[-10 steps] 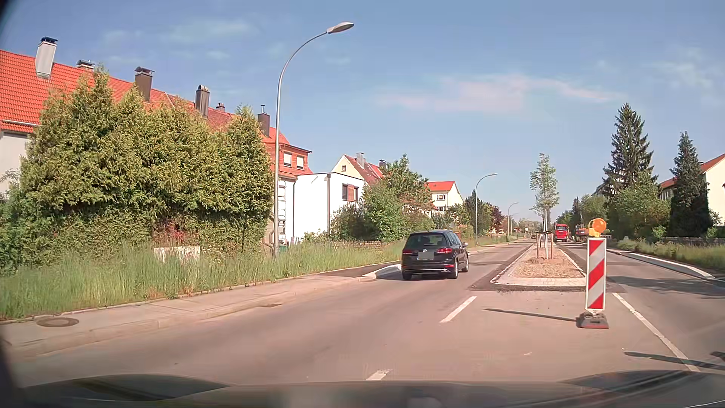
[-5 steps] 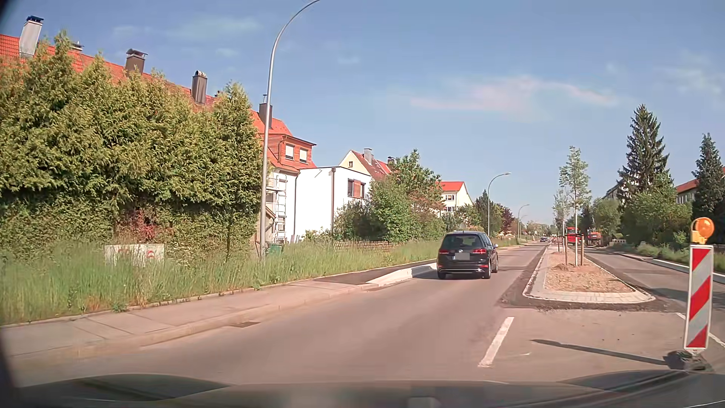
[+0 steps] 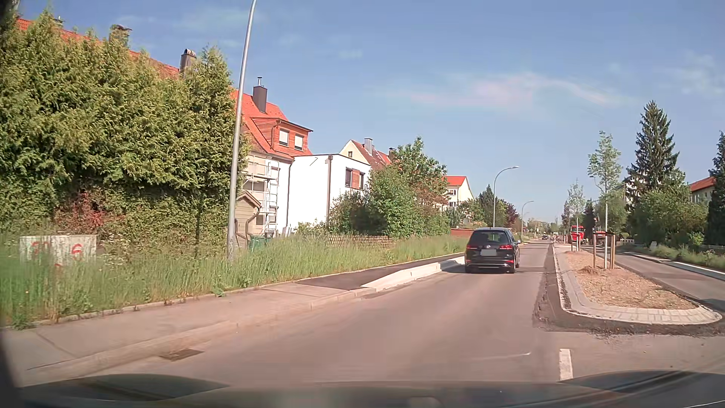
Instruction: Follow the waypoints while adhering to traffic rules and regulations
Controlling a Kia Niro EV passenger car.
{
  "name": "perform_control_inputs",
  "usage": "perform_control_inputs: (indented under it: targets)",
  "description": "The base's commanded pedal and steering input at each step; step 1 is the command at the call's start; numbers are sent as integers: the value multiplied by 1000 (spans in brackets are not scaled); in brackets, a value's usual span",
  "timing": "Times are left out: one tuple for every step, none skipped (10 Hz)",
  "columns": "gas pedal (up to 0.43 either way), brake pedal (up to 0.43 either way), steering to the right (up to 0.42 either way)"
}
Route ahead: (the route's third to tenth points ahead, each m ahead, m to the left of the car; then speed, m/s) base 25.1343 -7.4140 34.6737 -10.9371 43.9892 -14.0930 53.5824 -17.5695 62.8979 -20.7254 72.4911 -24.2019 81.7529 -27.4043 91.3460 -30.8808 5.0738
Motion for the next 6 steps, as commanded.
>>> perform_control_inputs:
  targets:
    - [67,171,47]
    - [67,177,68]
    - [67,177,83]
    - [67,177,98]
    - [67,165,110]
    - [67,61,123]
